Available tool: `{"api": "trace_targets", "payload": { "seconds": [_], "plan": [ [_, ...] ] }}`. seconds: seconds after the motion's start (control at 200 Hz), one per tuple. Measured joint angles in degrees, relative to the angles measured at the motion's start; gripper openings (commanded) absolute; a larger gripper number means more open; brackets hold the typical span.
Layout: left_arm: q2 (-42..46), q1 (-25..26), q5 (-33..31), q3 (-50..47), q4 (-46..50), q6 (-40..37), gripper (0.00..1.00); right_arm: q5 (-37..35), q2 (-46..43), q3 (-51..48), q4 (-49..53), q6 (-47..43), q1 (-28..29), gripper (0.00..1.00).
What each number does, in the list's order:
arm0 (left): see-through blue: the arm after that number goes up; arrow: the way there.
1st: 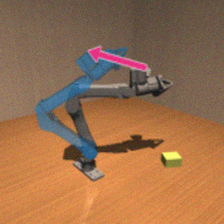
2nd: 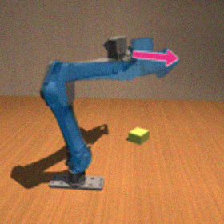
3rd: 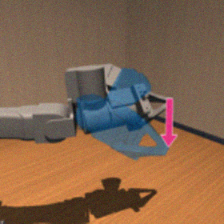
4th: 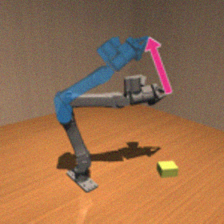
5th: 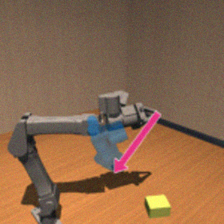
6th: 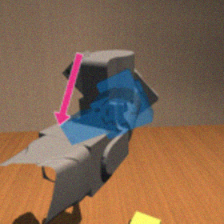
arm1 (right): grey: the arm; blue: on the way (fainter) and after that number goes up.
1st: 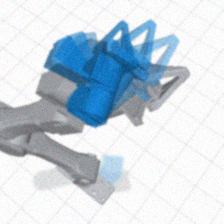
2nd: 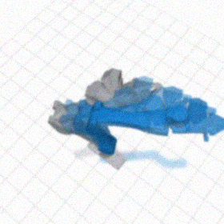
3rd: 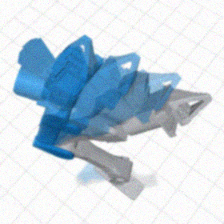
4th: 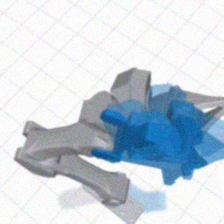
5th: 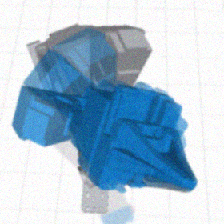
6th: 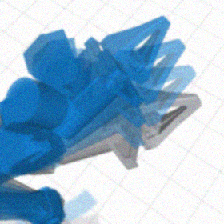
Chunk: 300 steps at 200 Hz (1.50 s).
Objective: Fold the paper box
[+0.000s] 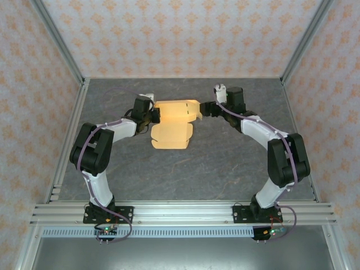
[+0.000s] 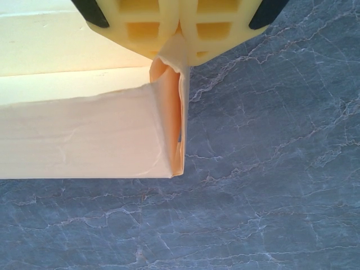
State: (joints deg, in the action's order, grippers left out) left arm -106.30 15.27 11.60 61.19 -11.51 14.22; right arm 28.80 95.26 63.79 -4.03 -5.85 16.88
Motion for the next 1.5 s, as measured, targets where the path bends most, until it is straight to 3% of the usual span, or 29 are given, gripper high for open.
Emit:
{"api": "trace_targets", "payload": {
  "seconds": [0.15, 0.325, 0.716, 0.986, 1.501],
  "plan": [
    [0.81, 0.00, -0.33, -0.68, 0.22, -0.48, 0.00, -6.60, 1.09, 12.83, 12.52, 5.68, 5.20, 0.64],
    [1.49, 0.13, -1.64, -1.03, 0.33, -0.90, 0.00, -11.21, 3.43, 24.11, 20.15, 15.19, 11.65, 0.60],
    [1.86, 1.03, -2.84, -1.05, 0.37, -1.36, 0.00, -11.19, 17.18, 36.65, 34.47, 26.51, 12.61, 0.59],
    [1.92, 1.25, -3.08, -1.05, 0.37, -1.88, 0.00, -9.97, 21.03, 40.39, 36.65, 29.27, 12.61, 0.58],
    [2.32, 1.25, -4.48, -1.42, 0.63, -2.19, 0.00, -5.05, 21.92, 35.76, 28.72, 39.32, 12.33, 0.42]
  ]
}}
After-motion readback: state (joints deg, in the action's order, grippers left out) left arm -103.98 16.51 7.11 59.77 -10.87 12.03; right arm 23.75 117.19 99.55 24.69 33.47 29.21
